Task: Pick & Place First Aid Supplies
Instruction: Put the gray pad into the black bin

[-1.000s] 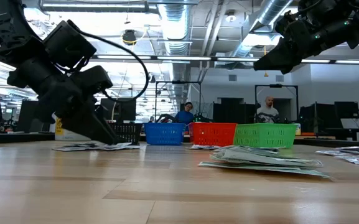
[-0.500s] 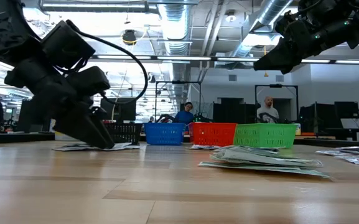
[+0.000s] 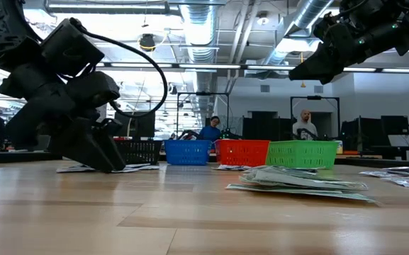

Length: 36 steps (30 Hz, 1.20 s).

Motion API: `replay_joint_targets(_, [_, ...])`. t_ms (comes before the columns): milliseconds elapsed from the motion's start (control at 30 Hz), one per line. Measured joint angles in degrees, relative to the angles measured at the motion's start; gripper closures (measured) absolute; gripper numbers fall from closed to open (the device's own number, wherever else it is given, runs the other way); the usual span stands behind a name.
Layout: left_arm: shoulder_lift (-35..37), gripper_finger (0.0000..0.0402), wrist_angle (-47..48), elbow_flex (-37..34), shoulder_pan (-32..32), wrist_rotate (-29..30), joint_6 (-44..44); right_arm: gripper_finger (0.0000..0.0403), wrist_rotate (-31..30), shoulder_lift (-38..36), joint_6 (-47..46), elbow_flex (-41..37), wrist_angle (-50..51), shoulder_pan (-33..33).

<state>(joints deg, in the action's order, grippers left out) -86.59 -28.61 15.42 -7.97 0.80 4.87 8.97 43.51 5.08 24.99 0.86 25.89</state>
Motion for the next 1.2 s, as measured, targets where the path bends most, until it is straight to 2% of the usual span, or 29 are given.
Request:
replay_joint_targets(133, [0.0,0.0251,1.8,0.1,0.0,-0.4,3.4,0.0305,0.0,0.0,0.0,0.0,0.0,0.0])
replay_joint_targets(367, [0.1,0.0279,3.9,0.1,0.0,-0.6,3.8,0.0305,0.0,0.0,0.0,0.0,0.0,0.0])
replay_joint_targets(733, [0.0,0.0389,3.4,-0.1,0.0,-0.1,4.0,0.0305,0.0,0.0,0.0,0.0,0.0,0.0])
replay_joint_targets(1200, [-0.3,0.0391,-4.4,-0.5,0.0,2.5,4.4,0.0305,0.0,0.0,0.0,0.0,0.0,0.0])
